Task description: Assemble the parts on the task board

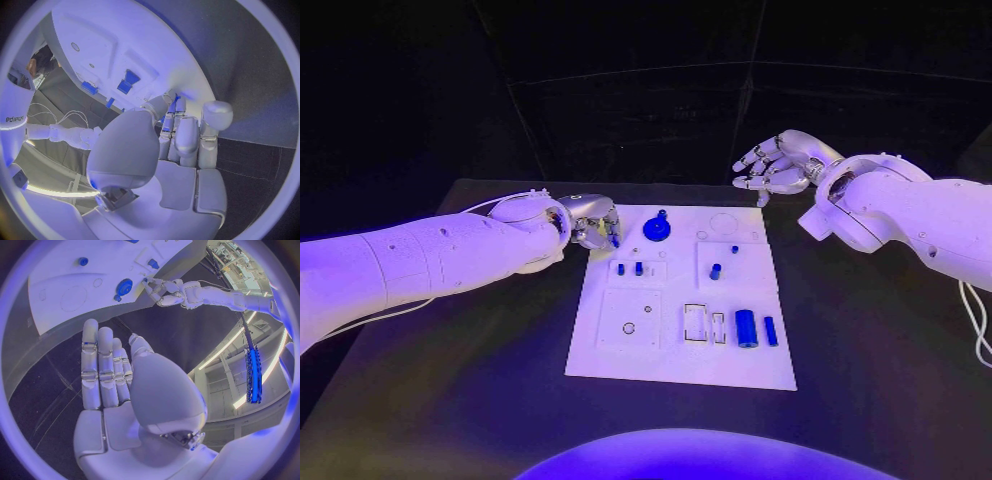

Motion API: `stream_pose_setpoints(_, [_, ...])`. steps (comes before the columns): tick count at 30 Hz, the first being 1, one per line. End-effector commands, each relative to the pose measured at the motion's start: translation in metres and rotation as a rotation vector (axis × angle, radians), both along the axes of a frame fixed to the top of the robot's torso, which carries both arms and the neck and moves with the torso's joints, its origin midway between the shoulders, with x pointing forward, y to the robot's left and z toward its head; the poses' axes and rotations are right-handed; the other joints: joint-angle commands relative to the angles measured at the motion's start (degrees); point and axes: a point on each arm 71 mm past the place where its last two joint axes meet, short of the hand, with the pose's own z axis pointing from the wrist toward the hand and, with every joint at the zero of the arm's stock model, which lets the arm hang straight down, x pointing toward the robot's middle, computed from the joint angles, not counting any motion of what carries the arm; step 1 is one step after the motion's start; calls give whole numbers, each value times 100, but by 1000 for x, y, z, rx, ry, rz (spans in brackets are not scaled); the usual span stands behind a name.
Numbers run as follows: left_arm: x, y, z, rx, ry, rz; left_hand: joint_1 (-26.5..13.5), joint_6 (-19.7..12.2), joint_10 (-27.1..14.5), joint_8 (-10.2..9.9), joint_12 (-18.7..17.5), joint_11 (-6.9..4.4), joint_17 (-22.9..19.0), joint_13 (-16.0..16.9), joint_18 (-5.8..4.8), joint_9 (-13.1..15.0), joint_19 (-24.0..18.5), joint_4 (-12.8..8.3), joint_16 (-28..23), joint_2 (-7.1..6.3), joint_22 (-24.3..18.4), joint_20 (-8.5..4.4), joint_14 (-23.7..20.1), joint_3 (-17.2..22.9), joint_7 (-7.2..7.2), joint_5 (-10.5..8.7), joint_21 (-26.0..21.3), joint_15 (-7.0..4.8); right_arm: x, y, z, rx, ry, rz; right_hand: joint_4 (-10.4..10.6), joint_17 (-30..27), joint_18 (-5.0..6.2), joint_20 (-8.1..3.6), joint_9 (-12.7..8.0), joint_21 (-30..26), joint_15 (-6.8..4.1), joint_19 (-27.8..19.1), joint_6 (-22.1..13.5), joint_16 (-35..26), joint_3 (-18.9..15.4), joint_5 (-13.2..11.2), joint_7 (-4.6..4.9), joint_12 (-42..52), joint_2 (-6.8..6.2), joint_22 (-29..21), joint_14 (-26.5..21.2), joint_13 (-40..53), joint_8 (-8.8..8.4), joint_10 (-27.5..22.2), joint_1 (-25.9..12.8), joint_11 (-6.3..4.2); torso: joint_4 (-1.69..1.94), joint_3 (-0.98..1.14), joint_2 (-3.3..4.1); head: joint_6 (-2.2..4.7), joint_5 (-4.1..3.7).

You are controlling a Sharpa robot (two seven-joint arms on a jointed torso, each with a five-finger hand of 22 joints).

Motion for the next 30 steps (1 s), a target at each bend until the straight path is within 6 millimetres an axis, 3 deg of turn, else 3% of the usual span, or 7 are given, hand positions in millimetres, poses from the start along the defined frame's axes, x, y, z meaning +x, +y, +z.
stream_pose_setpoints(1, [-3, -1, -3, -5, -16, -17, -78, 35, 74, -11, -58, 1, -10, -17, -1, 11, 32, 3, 23, -33, 14, -11, 33, 59, 13, 32, 42, -26, 0, 1, 2, 3, -2, 8, -6, -5, 19, 1, -5, -21, -15, 21, -31, 33, -28, 25, -14, 35, 21, -3, -19, -5, 34, -28, 31, -8, 3, -3, -2, 9, -5])
stream_pose_setpoints(30, [-15, 0, 12, -115, -22, -18, -134, 24, 175, -96, -265, 35, -16, -57, -8, -2, 56, -24, 27, -167, 42, 2, 49, 220, 69, 33, 56, -4, 0, 1, 2, 3, -2, 7, -6, -5, 19, 1, -5, -21, -15, 21, -31, 33, -28, 25, -14, 35, 21, -3, -19, -5, 34, -28, 31, -8, 3, -2, -2, 12, 13])
